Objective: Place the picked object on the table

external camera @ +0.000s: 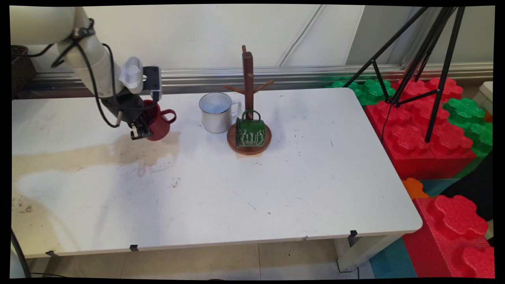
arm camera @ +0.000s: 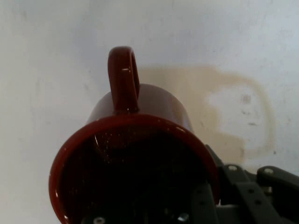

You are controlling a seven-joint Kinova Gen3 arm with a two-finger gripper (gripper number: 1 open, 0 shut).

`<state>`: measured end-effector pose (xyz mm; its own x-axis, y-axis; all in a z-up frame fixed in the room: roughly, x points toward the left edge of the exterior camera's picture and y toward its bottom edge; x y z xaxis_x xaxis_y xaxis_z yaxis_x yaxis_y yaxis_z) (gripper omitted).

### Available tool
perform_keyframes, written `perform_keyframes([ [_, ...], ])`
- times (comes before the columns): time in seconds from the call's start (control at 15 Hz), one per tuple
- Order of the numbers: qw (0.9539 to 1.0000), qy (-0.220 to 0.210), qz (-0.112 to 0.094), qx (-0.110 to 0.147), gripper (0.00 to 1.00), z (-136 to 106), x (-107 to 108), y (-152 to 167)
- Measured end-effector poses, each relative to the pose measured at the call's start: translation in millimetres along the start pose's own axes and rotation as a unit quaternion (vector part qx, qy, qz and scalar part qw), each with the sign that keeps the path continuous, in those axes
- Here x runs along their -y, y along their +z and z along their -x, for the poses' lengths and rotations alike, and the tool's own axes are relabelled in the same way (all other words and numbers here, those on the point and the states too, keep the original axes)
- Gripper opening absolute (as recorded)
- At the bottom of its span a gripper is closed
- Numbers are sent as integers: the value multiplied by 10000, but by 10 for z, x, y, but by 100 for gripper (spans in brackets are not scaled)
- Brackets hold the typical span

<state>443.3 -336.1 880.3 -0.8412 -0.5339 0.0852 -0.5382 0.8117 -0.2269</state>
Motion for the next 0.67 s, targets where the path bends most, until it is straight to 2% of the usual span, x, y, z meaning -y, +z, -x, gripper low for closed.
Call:
perform_keyframes([
  [0.67,9992,-80,222,321,0,-115,135,374],
])
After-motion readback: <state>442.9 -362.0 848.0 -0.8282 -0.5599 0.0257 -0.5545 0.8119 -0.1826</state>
